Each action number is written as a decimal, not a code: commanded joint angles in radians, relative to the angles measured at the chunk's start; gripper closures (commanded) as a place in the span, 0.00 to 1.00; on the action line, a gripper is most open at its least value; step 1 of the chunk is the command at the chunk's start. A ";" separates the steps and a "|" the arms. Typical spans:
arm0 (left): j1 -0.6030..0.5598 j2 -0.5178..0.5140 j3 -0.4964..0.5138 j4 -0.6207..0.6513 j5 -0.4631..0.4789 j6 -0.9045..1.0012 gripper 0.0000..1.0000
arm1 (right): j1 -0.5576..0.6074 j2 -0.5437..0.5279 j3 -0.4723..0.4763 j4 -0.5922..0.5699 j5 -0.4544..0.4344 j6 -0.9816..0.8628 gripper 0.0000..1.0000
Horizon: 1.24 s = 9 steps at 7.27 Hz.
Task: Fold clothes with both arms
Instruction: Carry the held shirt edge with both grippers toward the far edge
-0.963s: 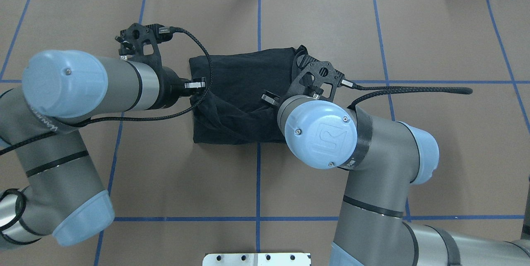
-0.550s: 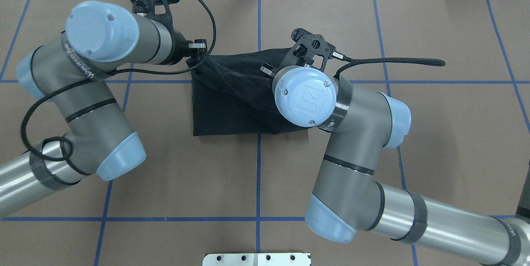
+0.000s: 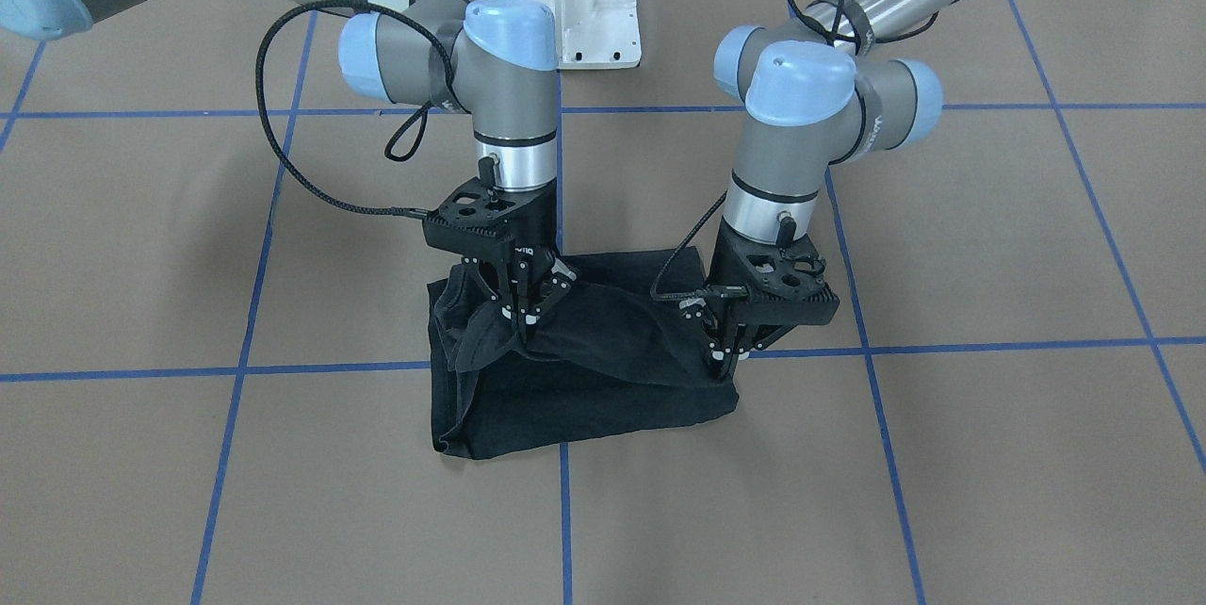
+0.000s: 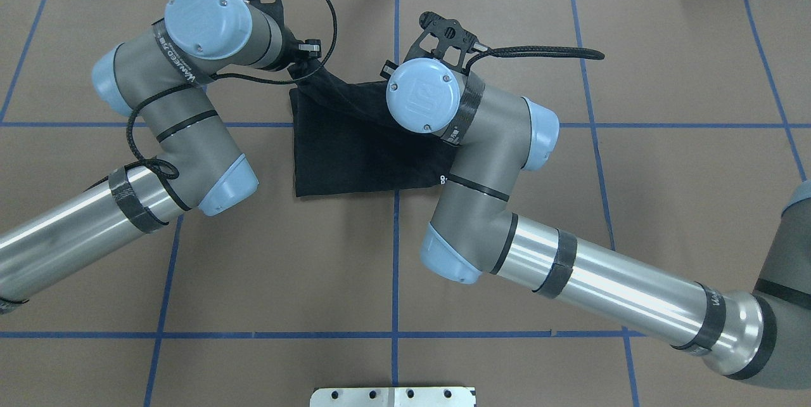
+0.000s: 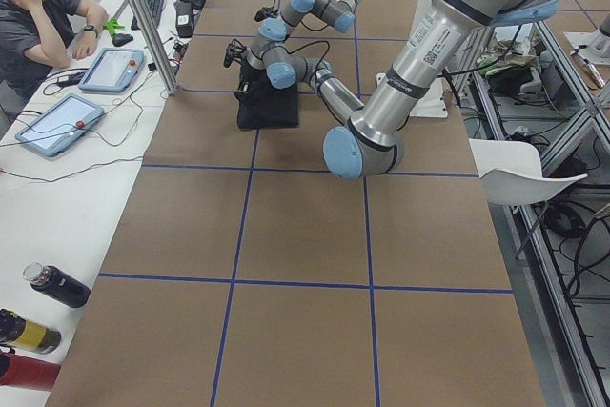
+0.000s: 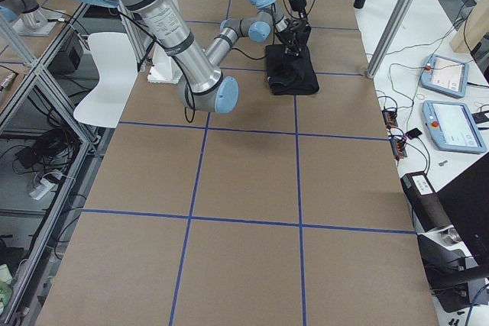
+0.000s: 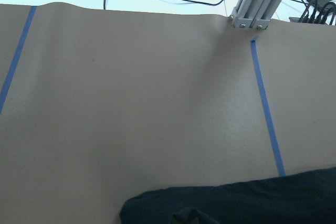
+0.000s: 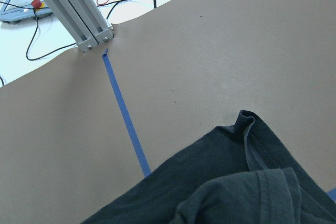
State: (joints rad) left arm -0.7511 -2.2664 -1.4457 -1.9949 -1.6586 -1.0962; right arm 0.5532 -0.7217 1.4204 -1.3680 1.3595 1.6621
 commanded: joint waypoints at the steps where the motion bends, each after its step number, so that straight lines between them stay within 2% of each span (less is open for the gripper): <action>1: -0.002 -0.007 0.070 -0.051 -0.001 0.006 1.00 | 0.020 0.013 -0.064 0.044 0.021 -0.025 1.00; 2: -0.002 -0.007 0.071 -0.053 -0.003 0.006 1.00 | 0.027 0.013 -0.066 0.044 0.024 -0.028 1.00; 3: 0.001 -0.002 0.071 -0.070 -0.003 0.006 0.09 | 0.054 0.025 -0.070 0.044 0.064 -0.033 0.34; 4: -0.001 0.005 0.070 -0.111 -0.004 0.015 0.00 | 0.094 0.047 -0.086 0.043 0.148 -0.089 0.01; 5: -0.007 0.007 0.062 -0.111 -0.013 0.047 0.00 | 0.131 0.057 -0.089 0.043 0.202 -0.123 0.00; 6: -0.025 0.013 0.047 -0.107 -0.086 0.076 0.00 | 0.157 0.080 -0.087 0.024 0.281 -0.140 0.00; 7: -0.046 0.083 -0.032 -0.113 -0.124 0.151 0.00 | 0.151 0.080 -0.084 0.020 0.280 -0.139 0.00; 8: -0.066 0.126 -0.091 -0.113 -0.130 0.215 0.00 | 0.116 0.073 -0.081 0.020 0.267 -0.130 0.00; 9: -0.068 0.143 -0.102 -0.113 -0.145 0.222 0.00 | 0.021 0.071 -0.093 0.020 0.134 -0.127 0.00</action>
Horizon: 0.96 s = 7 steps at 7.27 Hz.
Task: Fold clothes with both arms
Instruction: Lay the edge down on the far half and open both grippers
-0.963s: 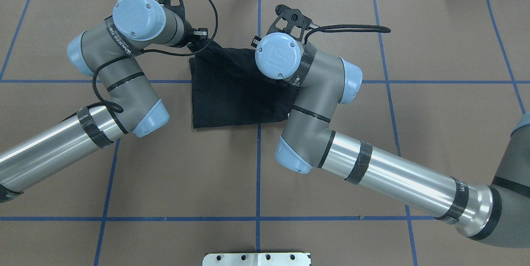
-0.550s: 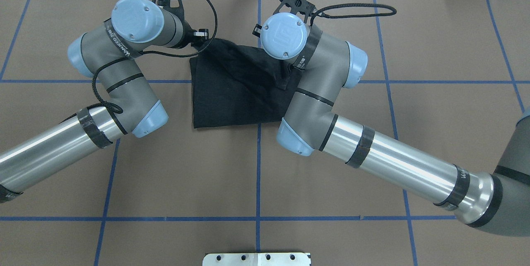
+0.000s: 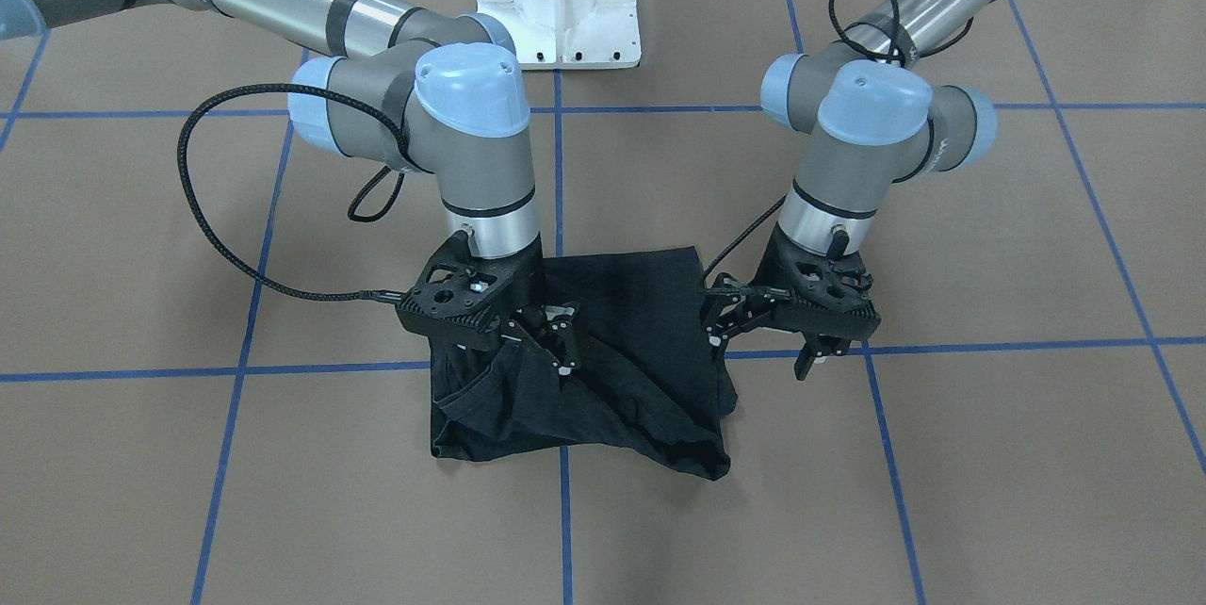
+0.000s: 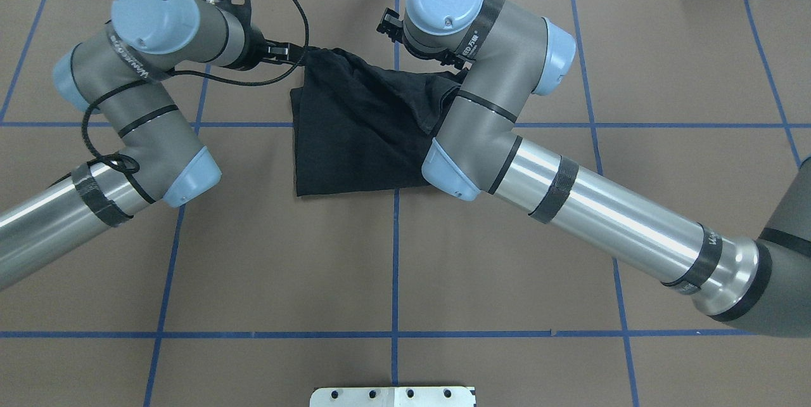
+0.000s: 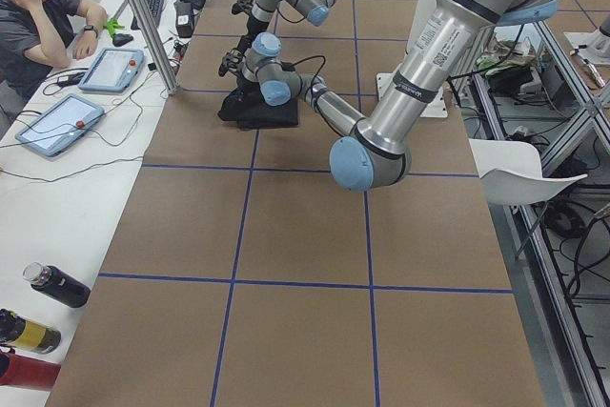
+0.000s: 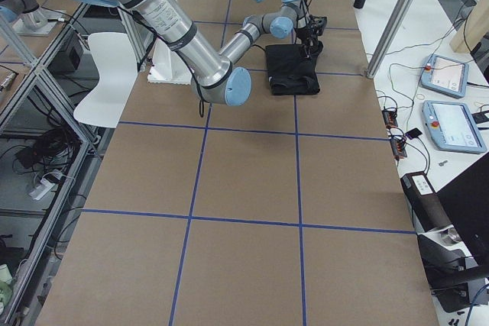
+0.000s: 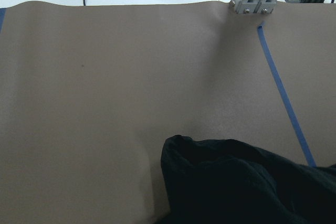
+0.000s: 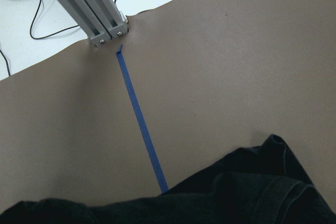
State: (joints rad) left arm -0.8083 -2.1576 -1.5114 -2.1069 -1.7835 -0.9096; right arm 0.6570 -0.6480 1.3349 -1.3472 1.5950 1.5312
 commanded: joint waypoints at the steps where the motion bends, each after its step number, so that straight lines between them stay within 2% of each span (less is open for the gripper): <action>1: -0.012 0.035 -0.036 -0.001 -0.022 0.035 0.00 | -0.135 -0.002 -0.037 -0.001 -0.194 -0.003 0.00; 2: -0.018 0.035 -0.036 -0.001 -0.022 0.035 0.00 | -0.154 -0.007 -0.068 -0.004 -0.202 -0.011 0.00; 3: -0.020 0.035 -0.036 -0.001 -0.022 0.035 0.00 | -0.168 0.004 -0.115 -0.007 -0.258 -0.078 0.13; 4: -0.020 0.035 -0.036 -0.001 -0.022 0.035 0.00 | -0.171 0.004 -0.140 -0.006 -0.276 -0.156 0.43; 5: -0.020 0.036 -0.041 -0.001 -0.022 0.035 0.00 | -0.171 0.008 -0.146 -0.004 -0.276 -0.160 0.79; 6: -0.020 0.036 -0.042 -0.001 -0.022 0.035 0.00 | -0.168 0.008 -0.146 -0.004 -0.276 -0.166 0.97; 7: -0.022 0.036 -0.043 -0.001 -0.022 0.035 0.00 | -0.153 0.008 -0.149 -0.004 -0.277 -0.178 1.00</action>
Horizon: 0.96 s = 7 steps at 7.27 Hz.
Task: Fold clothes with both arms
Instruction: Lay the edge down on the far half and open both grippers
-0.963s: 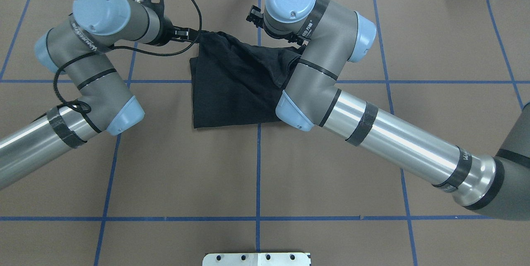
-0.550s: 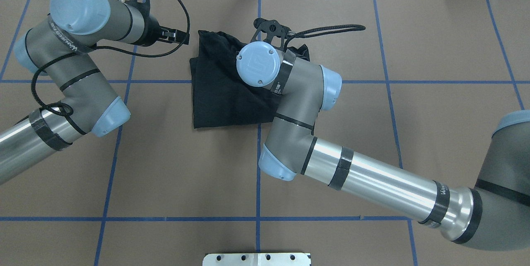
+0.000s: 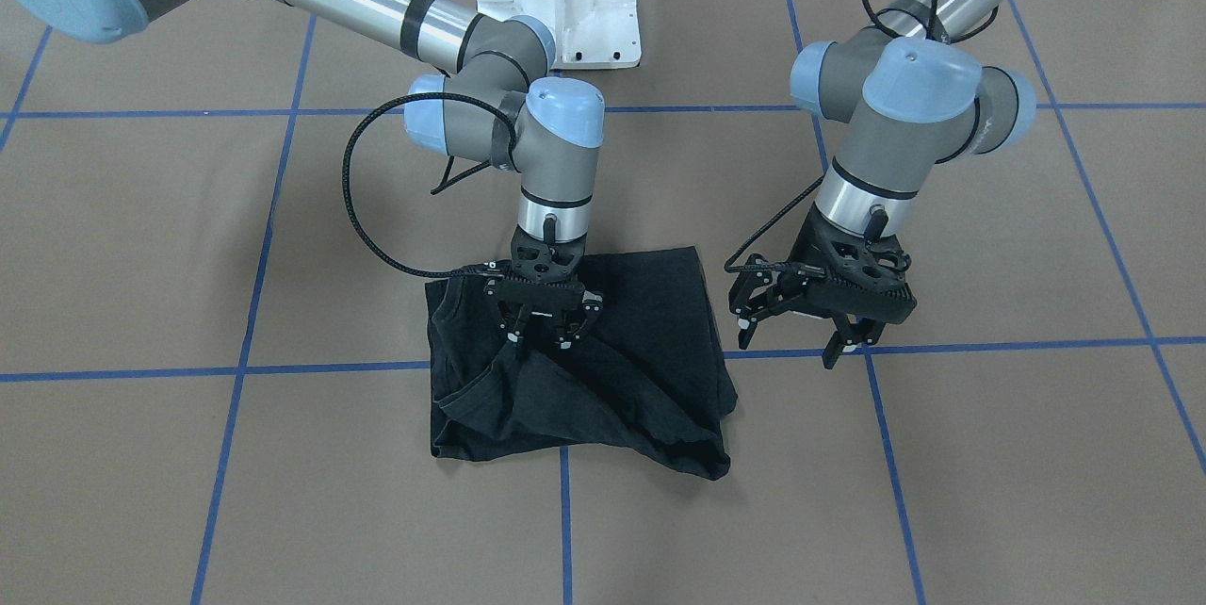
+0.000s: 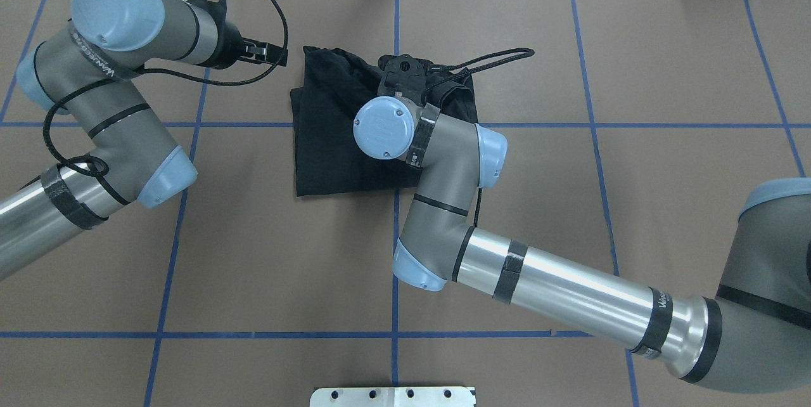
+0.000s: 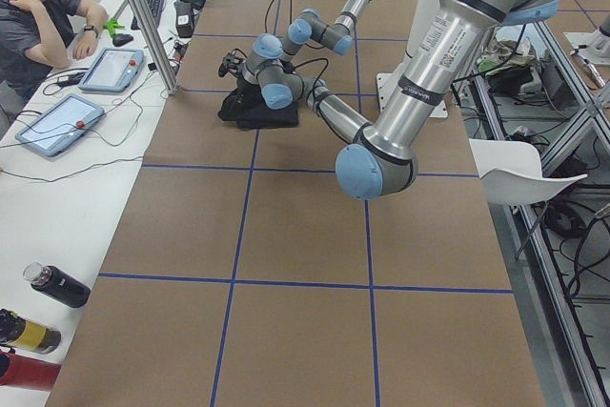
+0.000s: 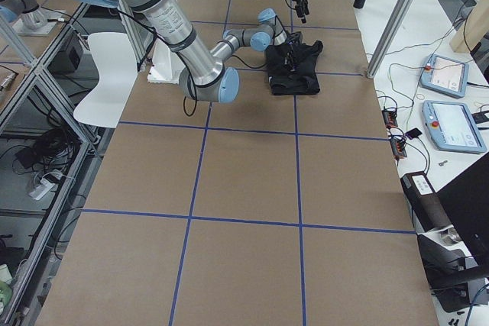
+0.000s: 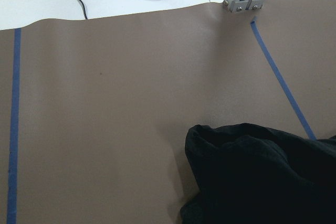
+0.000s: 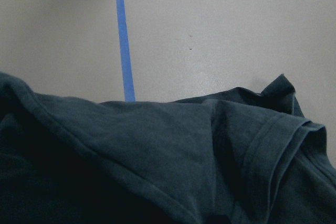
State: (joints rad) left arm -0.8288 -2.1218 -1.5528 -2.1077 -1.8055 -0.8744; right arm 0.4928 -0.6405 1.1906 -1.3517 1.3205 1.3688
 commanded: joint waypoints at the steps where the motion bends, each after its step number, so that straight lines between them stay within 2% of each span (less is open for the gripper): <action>1: -0.001 0.000 -0.001 0.000 0.000 0.000 0.00 | 0.044 0.001 -0.008 0.003 -0.003 -0.058 1.00; 2: -0.001 0.000 -0.001 0.000 0.000 0.000 0.00 | 0.088 0.007 -0.040 0.015 -0.012 -0.126 1.00; 3: -0.003 0.002 -0.010 0.002 -0.002 0.000 0.00 | 0.128 0.027 -0.101 0.081 -0.013 -0.154 1.00; 4: -0.003 0.002 -0.018 0.006 -0.002 0.000 0.00 | 0.159 0.082 -0.223 0.154 -0.017 -0.183 1.00; 5: -0.003 0.002 -0.018 0.006 -0.005 0.000 0.00 | 0.182 0.111 -0.293 0.216 -0.032 -0.206 0.86; 6: -0.003 0.002 -0.018 0.006 -0.011 0.000 0.00 | 0.196 0.113 -0.305 0.227 -0.032 -0.226 0.01; 7: -0.003 0.002 -0.018 0.006 -0.014 0.000 0.00 | 0.205 0.123 -0.305 0.229 -0.008 -0.226 0.00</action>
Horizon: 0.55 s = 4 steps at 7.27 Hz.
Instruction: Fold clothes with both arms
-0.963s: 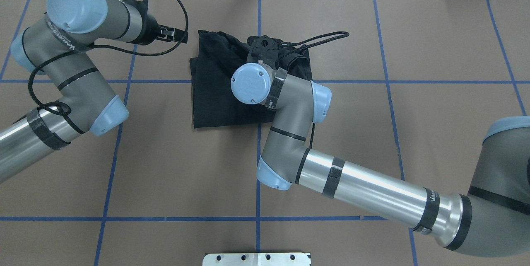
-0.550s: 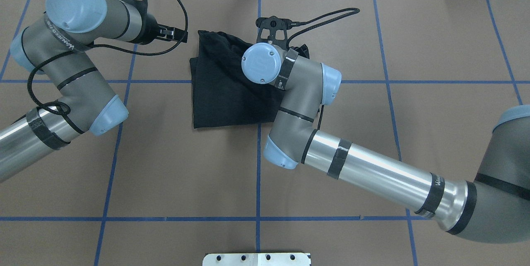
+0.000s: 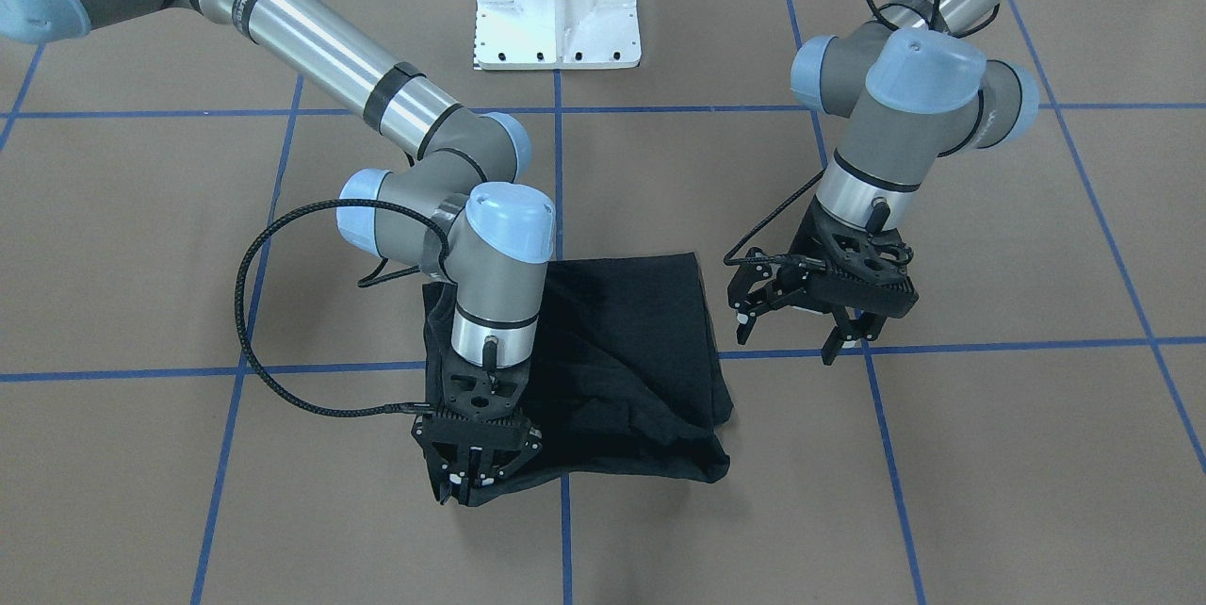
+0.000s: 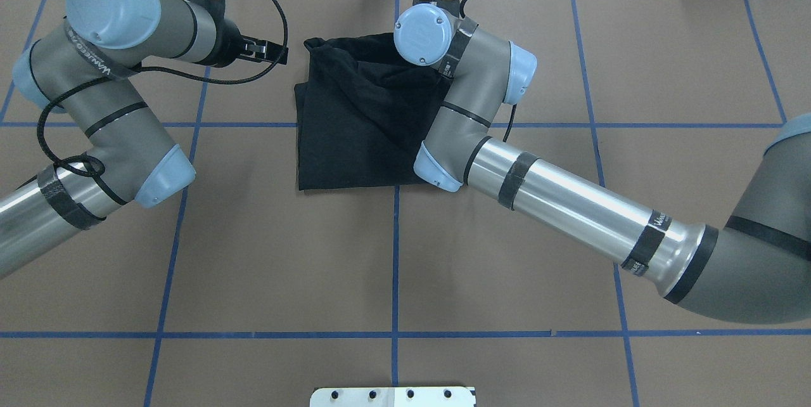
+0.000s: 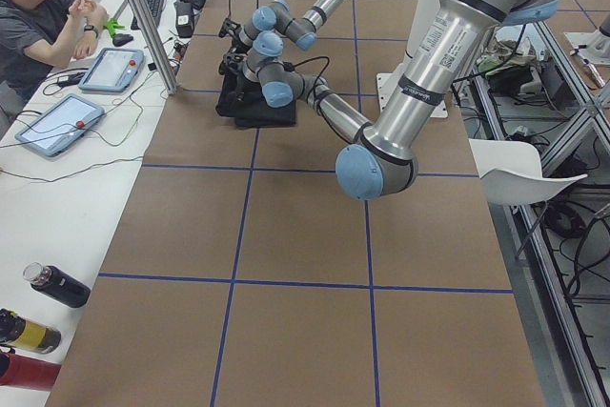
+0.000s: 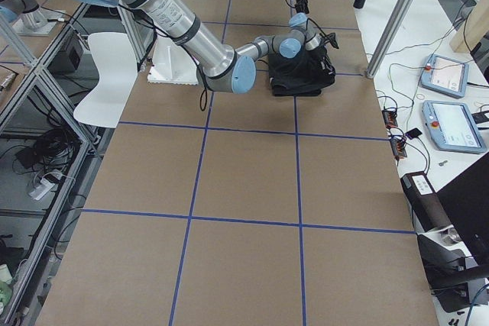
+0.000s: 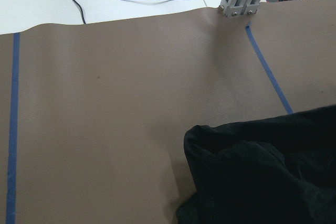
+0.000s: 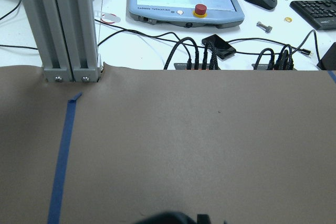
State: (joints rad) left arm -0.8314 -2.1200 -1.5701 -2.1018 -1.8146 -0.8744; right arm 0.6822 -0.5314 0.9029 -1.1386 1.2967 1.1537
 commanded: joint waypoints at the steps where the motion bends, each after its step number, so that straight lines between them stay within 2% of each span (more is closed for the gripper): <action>1: 0.000 0.000 -0.002 0.000 -0.006 0.000 0.00 | 0.049 0.033 -0.016 0.013 0.126 -0.011 0.00; 2: -0.002 0.002 -0.014 0.005 -0.009 0.000 0.00 | 0.075 0.033 0.000 0.010 0.200 -0.021 0.00; 3: -0.018 0.002 -0.024 0.009 -0.043 0.003 0.00 | 0.114 0.027 0.039 -0.019 0.311 -0.055 0.00; 4: -0.046 0.032 -0.040 0.012 -0.076 0.044 0.00 | 0.144 -0.008 0.142 -0.141 0.408 -0.064 0.00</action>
State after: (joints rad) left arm -0.8513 -2.1108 -1.5936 -2.0936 -1.8548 -0.8618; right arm 0.7864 -0.5119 0.9520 -1.1773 1.5821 1.1086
